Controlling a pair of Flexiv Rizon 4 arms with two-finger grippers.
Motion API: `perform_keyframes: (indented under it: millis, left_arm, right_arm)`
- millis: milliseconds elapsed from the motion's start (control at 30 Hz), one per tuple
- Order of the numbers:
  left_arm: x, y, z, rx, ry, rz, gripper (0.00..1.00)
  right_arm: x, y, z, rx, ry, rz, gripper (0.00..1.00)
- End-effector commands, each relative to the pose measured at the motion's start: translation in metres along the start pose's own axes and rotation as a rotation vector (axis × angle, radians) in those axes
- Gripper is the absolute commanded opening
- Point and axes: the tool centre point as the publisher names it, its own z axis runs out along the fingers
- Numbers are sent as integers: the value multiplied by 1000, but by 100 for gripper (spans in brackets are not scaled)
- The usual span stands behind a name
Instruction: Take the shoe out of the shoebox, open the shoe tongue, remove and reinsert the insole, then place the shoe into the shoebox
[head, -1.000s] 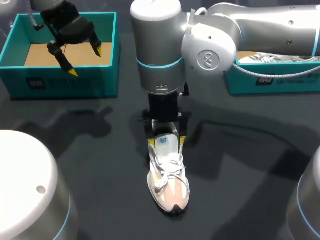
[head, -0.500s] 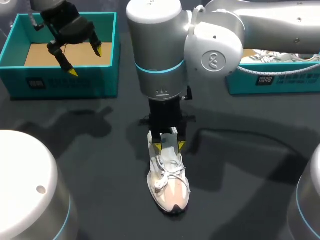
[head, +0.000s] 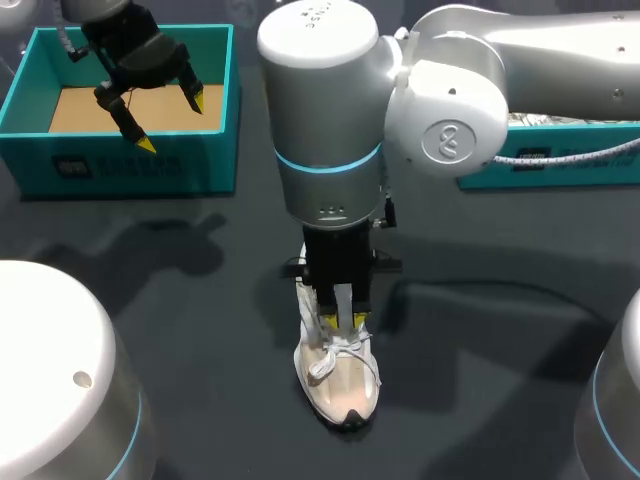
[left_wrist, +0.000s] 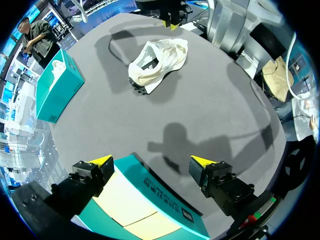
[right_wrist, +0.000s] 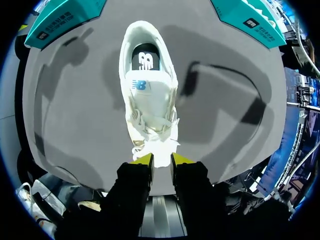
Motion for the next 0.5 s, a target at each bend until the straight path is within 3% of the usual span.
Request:
perform_keyframes:
  millis: [33,500]
  left_arm:
    - [0,0,0,-2,2,1,100]
    - [0,0,0,-2,2,1,100]
  right_arm:
    - [5,-3,-3,-43,-16,16,22]
    - [12,54,21,-63,37,-112,20]
